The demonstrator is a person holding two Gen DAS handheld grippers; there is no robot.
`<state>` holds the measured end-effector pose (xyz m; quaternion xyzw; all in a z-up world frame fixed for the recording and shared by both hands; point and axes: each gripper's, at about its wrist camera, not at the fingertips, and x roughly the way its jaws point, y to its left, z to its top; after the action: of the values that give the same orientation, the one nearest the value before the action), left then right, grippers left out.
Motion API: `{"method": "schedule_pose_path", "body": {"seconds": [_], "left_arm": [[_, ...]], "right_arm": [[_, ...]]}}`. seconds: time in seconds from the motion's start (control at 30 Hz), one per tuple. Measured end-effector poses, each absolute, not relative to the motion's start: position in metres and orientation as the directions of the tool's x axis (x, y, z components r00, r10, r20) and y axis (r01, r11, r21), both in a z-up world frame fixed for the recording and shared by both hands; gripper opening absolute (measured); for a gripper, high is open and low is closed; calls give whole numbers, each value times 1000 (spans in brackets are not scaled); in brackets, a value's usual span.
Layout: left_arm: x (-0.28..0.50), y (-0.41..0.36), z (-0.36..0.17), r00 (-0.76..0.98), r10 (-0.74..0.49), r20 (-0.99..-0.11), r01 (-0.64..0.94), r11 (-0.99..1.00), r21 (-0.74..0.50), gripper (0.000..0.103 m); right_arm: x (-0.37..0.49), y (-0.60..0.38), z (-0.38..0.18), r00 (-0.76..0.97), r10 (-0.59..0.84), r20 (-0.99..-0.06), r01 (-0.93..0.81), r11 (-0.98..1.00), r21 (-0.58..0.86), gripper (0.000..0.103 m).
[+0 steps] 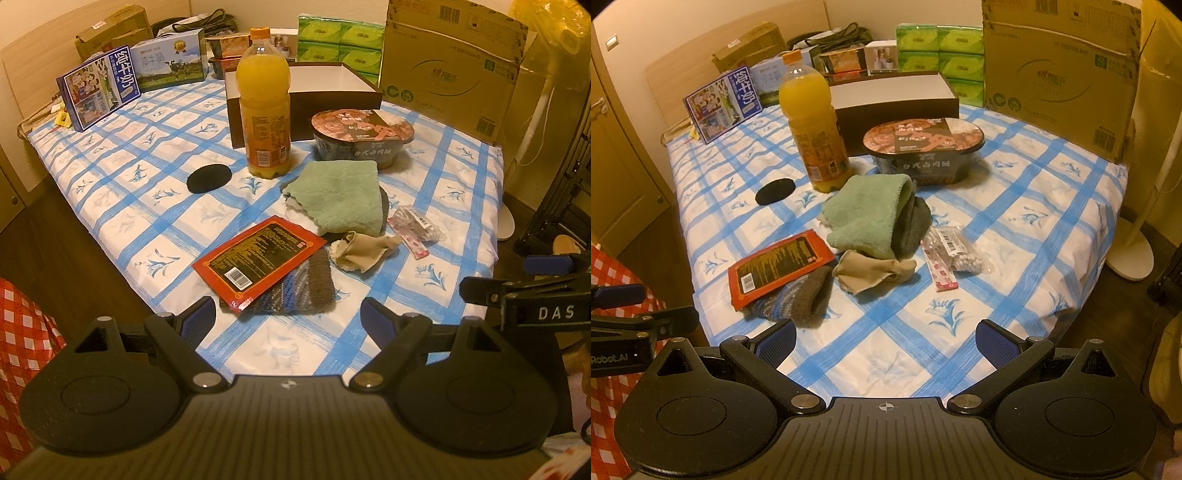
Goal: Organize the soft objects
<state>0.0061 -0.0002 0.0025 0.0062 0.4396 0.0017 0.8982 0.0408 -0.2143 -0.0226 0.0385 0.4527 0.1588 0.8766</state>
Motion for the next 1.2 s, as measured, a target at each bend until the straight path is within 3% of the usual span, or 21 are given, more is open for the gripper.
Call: {"method": "schedule_pose_path", "body": {"seconds": [0.57,0.83,1.0,1.2], "left_arm": [[36,6,-49,601,115,-791,-12,991,135,79],[60,6,-81,588,168,-791,29,973,228,75],[77,8,-100,557,170,-813,57,969,242,67],[90,-1,-122,565,216,-796,134,928,348,65]], "right_arm": [[73,-239,-60,570,340,-748,-238,940,246,103],[91,-237,-82,554,363,-749,-260,930,259,103],[102,-235,-93,538,374,-756,-257,926,275,103],[115,-234,-103,521,370,-769,-240,928,284,103]]}}
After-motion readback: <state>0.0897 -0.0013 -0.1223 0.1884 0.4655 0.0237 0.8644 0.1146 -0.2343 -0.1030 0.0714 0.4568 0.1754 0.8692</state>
